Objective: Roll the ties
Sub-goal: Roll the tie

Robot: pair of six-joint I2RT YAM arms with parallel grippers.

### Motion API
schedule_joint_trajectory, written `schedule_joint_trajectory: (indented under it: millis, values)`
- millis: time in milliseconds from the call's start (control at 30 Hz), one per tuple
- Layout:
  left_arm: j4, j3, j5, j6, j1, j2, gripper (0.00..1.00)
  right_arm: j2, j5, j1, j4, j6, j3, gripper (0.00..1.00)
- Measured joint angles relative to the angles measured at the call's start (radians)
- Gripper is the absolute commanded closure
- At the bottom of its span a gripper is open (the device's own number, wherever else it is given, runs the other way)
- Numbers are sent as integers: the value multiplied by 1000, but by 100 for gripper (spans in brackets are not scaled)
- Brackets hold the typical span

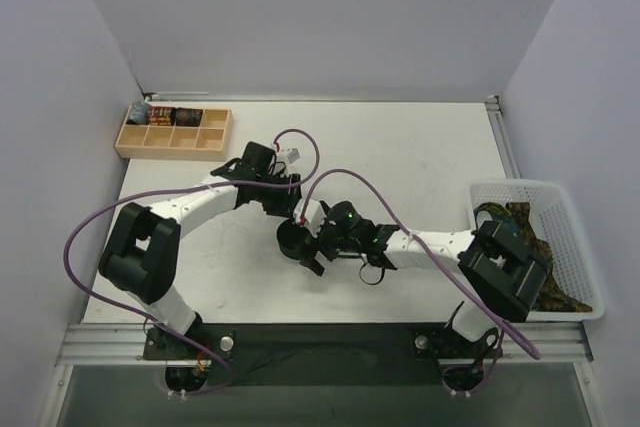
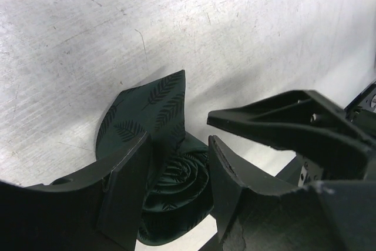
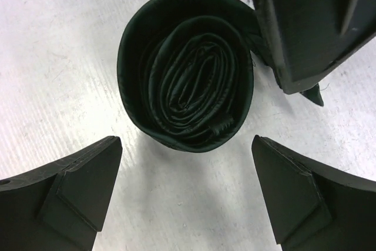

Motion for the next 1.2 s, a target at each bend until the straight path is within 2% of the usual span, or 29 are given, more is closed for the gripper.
schedule_joint_trajectory:
  millis: [333, 533, 700, 967, 1200]
  values:
    - [-7, 7, 17, 2, 0, 8, 46, 93, 180, 23, 241, 35, -38, 0]
    - [-22, 13, 58, 37, 0, 18, 53, 132, 208, 14, 332, 20, -42, 0]
    - [-51, 33, 98, 71, 0, 44, 53, 134, 176, -21, 352, 10, -44, 0]
    - [-106, 90, 115, 102, 2, 99, 52, 134, 15, -96, 343, -3, -44, 0]
    - [-124, 134, 92, 101, 10, 107, 37, 134, -45, -109, 317, -17, -43, 0]
